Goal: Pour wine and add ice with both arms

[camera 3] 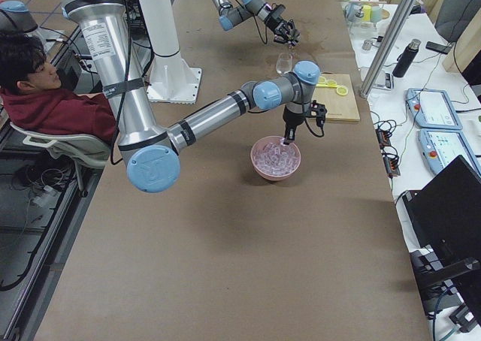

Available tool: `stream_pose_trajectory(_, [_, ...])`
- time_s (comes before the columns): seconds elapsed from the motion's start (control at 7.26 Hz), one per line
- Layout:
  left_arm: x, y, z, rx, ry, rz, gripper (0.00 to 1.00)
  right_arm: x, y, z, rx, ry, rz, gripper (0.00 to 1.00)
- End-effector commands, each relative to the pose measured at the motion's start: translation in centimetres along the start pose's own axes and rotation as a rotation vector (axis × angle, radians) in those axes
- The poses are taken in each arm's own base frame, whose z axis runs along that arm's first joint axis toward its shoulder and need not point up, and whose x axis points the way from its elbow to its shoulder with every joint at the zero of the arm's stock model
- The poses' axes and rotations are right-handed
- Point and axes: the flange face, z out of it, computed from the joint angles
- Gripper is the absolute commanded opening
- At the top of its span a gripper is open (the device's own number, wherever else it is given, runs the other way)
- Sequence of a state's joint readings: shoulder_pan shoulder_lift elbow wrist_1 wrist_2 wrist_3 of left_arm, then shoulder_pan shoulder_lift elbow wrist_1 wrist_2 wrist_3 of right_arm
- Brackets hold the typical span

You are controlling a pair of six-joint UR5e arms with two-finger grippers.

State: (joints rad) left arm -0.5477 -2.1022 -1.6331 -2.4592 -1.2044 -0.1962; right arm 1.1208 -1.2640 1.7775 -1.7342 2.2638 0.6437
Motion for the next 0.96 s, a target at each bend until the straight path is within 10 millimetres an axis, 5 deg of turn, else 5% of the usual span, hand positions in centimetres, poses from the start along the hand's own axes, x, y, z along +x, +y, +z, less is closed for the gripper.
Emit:
stream_pose_trajectory(0.0, [1.2,0.7,-0.3,-0.002,-0.028,0.073,0.00,0.0,-0.1,0.0,0.001,0.001,0.001,0.14])
stream_pose_trajectory(0.83, [3.7,0.8,-0.2,-0.031,-0.073,0.242,0.00,-0.4,-0.1,-0.2,0.005,-0.002,-0.003,0.14])
